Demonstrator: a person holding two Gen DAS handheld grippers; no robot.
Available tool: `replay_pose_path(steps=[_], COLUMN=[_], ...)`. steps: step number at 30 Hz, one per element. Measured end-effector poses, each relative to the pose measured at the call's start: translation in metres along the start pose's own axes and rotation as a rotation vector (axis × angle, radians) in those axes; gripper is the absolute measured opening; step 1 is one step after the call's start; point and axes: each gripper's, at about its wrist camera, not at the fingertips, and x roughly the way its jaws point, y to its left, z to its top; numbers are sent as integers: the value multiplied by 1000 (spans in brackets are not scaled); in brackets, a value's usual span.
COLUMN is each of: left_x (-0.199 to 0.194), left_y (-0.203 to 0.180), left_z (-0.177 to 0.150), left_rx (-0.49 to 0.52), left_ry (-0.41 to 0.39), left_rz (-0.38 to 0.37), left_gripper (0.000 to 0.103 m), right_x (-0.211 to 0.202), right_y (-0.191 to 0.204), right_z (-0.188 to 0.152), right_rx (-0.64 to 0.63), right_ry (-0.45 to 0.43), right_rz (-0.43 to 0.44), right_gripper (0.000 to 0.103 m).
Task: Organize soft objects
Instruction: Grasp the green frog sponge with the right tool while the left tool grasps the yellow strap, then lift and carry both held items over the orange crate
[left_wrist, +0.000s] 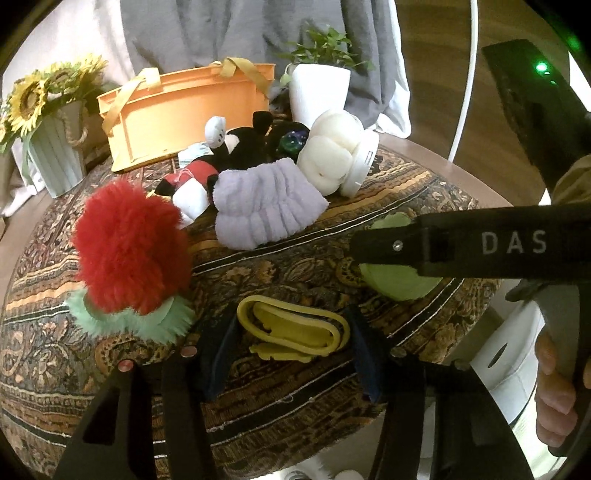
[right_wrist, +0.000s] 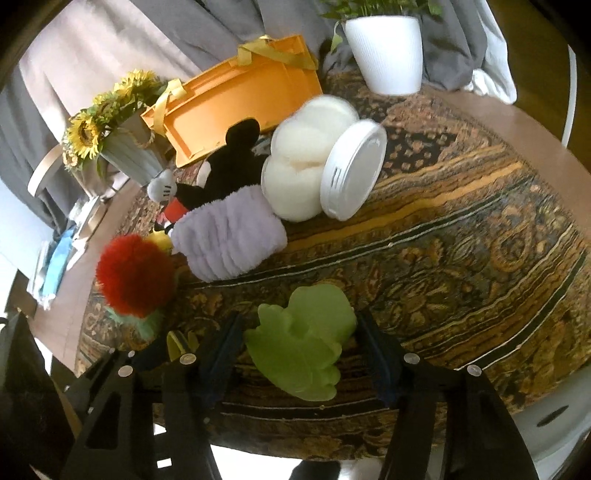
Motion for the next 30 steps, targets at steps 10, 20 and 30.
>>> replay_pose_path(steps=[10,20,30], left_x=[-9,-43,-72], left_y=[4,10,30], left_z=[6,37,80], left_rx=[-96,-156,-193], left_ry=[-14,-102,-184], left_rz=[34,105,170], left_gripper=[54,55,55], right_x=[-20,-42,-59], right_y=[-4,3,34], right_z=[7,25,58], right_rx=[-16,-39,-108], right_ry=[-61,-128,-206], right_rz=[-47,-59,-42], right_gripper=[62,62,62])
